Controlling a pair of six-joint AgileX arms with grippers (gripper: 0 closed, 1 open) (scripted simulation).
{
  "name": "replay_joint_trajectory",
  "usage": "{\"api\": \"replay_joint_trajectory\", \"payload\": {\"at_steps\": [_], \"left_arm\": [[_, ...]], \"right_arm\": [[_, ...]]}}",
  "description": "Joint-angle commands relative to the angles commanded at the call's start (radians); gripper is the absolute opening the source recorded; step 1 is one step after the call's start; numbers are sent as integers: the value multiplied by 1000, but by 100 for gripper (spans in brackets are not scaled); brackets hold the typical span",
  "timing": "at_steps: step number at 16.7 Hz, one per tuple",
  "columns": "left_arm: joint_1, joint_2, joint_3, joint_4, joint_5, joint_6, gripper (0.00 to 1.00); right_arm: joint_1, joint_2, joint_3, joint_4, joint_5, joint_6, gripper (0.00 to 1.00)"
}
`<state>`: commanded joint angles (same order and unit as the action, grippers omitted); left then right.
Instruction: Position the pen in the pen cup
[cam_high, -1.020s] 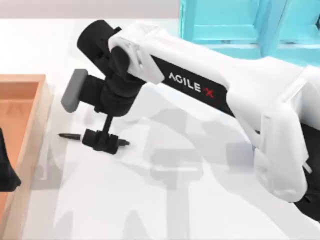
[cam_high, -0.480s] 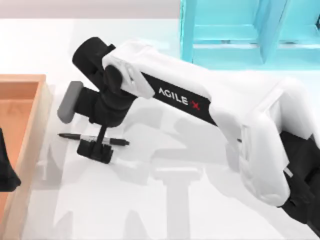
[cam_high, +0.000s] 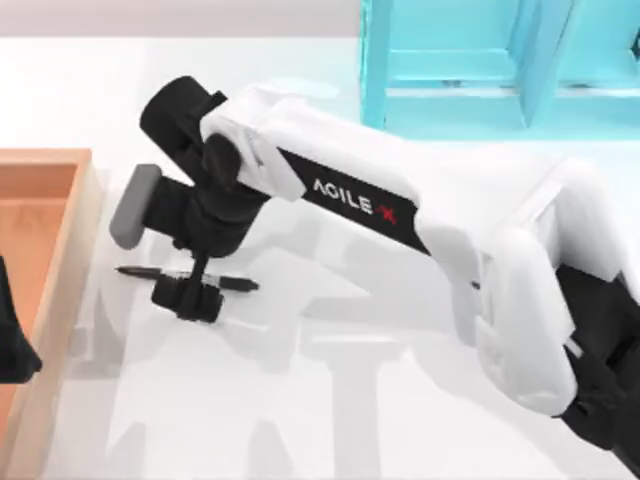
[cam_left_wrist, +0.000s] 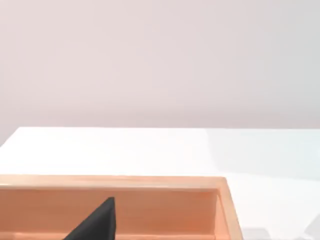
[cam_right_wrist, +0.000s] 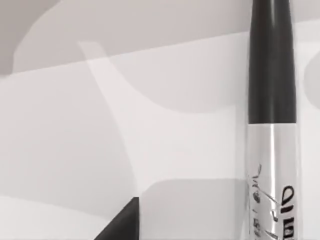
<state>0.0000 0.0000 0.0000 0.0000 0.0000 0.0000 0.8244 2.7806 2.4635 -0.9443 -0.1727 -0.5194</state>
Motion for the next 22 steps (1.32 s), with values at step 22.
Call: {"api": "replay_joint_trajectory", "payload": {"at_steps": [22], "left_arm": [[0,0,0,0,0,0,100]], "right_arm": [[80,-264,-164,-83,27,111,0]]}}
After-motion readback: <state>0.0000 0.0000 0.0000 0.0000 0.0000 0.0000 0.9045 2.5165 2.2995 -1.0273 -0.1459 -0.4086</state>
